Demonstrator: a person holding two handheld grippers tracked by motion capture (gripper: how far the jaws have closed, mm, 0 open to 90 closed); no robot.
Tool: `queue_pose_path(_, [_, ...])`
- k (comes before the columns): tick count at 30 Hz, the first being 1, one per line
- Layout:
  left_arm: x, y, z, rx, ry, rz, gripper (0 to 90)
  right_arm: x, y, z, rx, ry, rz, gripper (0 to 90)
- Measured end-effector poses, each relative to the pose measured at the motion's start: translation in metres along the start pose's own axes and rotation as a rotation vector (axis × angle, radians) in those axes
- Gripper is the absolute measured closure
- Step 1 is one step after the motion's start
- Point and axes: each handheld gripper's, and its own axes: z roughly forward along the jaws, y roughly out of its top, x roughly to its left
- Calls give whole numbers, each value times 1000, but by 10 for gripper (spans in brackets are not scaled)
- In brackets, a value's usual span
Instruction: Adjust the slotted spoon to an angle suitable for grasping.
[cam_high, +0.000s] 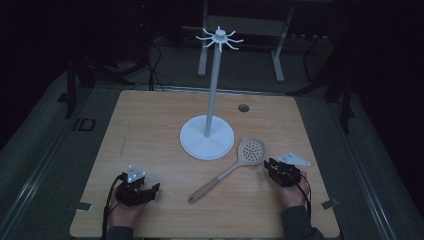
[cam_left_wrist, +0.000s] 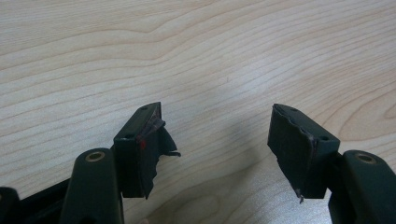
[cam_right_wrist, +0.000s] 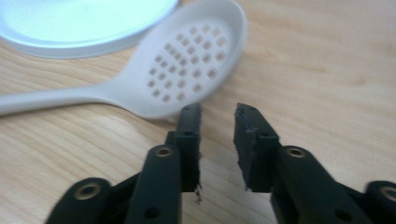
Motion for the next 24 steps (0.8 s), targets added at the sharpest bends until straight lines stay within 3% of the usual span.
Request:
queue_pose_path(5, [-1, 0, 0, 2, 1, 2, 361, 10, 5, -3, 10, 18, -49, 778])
queue_pose_path(7, [0, -1, 0, 1, 1, -1, 361, 15, 11, -3, 19, 50, -65, 812])
queue_pose_path(10, [0, -1, 0, 1, 2, -5, 362, 21, 18, -4, 22, 46, -98, 849])
queue_pose_path(20, [0, 0, 0, 0, 1, -3, 362, 32, 46, 2, -5, 73, -143, 847])
queue_pose_path(24, [0, 0, 0, -1, 1, -1, 362, 34, 57, 6, -10, 77, -158, 897])
